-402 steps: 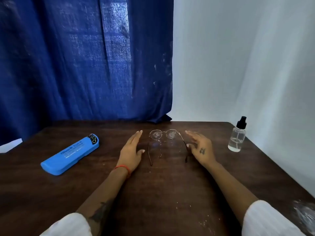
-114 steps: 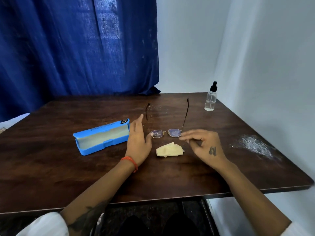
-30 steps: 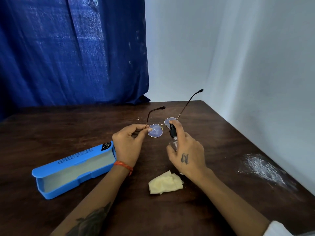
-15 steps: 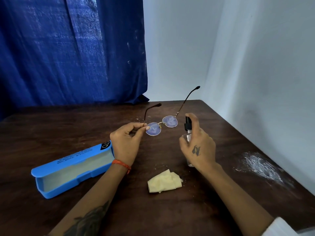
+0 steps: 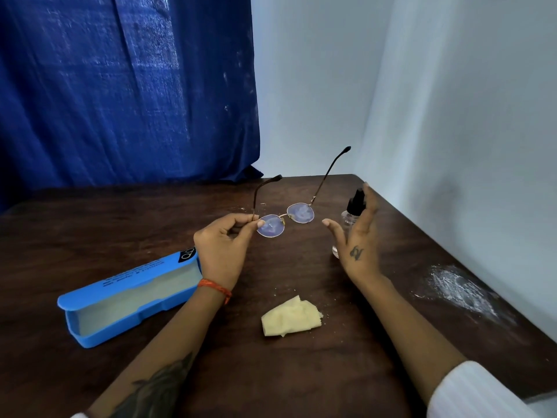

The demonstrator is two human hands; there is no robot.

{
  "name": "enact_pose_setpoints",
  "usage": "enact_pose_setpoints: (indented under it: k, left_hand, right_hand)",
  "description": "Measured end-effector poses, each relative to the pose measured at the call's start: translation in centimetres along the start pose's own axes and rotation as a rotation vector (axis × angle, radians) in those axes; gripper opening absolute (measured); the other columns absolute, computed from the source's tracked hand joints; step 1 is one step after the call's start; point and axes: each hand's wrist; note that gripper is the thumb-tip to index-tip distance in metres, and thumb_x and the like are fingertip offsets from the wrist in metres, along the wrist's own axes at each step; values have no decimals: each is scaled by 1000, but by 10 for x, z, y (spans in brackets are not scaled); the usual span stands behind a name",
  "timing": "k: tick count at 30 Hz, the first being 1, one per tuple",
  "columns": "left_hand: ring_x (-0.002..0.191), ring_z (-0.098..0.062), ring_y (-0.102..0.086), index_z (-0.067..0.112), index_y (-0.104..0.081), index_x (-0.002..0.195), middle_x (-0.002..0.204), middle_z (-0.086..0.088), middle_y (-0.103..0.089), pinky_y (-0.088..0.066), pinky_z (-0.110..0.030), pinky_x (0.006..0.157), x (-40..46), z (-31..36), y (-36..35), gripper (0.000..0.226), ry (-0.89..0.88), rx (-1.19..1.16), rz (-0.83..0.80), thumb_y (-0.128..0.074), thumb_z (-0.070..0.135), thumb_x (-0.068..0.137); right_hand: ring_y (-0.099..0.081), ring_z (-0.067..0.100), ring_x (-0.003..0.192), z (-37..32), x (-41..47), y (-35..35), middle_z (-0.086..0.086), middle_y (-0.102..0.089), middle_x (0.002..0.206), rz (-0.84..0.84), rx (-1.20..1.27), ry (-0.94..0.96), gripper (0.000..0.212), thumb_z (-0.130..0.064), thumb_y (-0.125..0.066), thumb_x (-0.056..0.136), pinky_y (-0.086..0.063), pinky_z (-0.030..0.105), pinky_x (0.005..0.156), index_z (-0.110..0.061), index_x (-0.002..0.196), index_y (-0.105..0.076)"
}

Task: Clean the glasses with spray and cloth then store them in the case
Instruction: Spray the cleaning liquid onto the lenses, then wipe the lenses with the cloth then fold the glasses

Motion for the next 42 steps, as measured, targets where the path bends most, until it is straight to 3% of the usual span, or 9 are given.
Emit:
enact_pose_setpoints:
  k: [4, 8, 12, 17, 21, 25, 32, 38, 42]
  left_hand:
    - [70, 4, -64, 11, -72, 81, 74, 8, -68, -48, -7, 68, -1, 1, 0, 11, 28, 1, -5, -75, 10, 71]
    - [69, 6, -63, 15, -72, 81, 73, 9, -67, -47, -6, 68, -2, 3, 2, 12, 59, 0, -8, -75, 9, 71]
    - [69, 7, -63, 17, -71, 82, 72, 13, -65, -47, -5, 67, -2, 3, 3, 14, 90, -5, -11, -75, 9, 71]
    - [66, 9, -61, 19, -70, 80, 70, 15, -64, -46, -5, 65, -1, 3, 3, 14, 130, 0, -13, -75, 10, 71]
    - [63, 8, -61, 14, -72, 79, 69, 13, -65, -46, -5, 64, 1, 2, 3, 10, 164, 0, 0, -76, 11, 71]
    - [62, 6, -60, 16, -72, 77, 68, 15, -65, -47, -6, 63, 2, 0, 1, 10, 199, -3, -2, -77, 11, 70]
    - [62, 4, -62, 13, -73, 79, 68, 13, -66, -47, -6, 63, 0, 1, 1, 10, 208, 12, -26, -77, 12, 70]
    - [65, 6, -61, 12, -73, 82, 69, 10, -66, -48, -5, 64, -2, 3, 1, 12, 186, 29, -47, -76, 11, 71]
    - [69, 6, -62, 12, -72, 84, 74, 8, -67, -47, -5, 68, -2, 2, 2, 13, 172, 52, -58, -75, 11, 71]
  right_hand:
    - [-56, 10, 94, 5, -3, 1, 15, -35, 143, -43, -33, 1, 85, -22, -69, 81, -46, 24, 80, -18, 144, -13]
    - [-49, 23, 117, -1, -3, 2, 14, -34, 143, 36, -101, -5, 89, -34, -69, 81, -48, 48, 90, -26, 144, -8]
    - [-45, 29, 119, -30, -12, 10, 18, -50, 129, 207, -258, 423, 62, -25, -67, 81, -38, 39, 101, -7, 132, -38]
    - [-60, 5, 95, -56, -29, 5, -6, -70, 100, -571, 160, 332, 32, -36, -68, 78, -47, 29, 84, -18, 105, -70]
    - [-53, -7, 104, -62, -26, 12, -9, -66, 112, -1160, 263, 125, 40, -22, -79, 71, -38, 14, 91, -17, 109, -69]
    - [-43, 0, 110, -54, -27, 13, -15, -60, 122, -1361, 117, 180, 42, -20, -80, 68, -33, 20, 99, -25, 109, -69]
    - [-68, 19, 77, -49, -22, 12, -2, -74, 91, -1114, 263, -89, 21, -7, -75, 73, -51, 25, 64, -20, 90, -76]
    - [-66, 8, 75, -55, -11, -3, -4, -72, 86, -176, 259, -96, 20, -5, -70, 78, -51, 21, 67, -15, 95, -72]
    - [-64, 15, 88, -68, -13, -30, 7, -71, 99, -111, 52, 111, 23, -12, -65, 78, -51, 24, 79, -9, 100, -72]
Point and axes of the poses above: each hand's wrist, its own x-axis towards the middle knuckle, its own y-axis out of the back of the hand, z = x × y
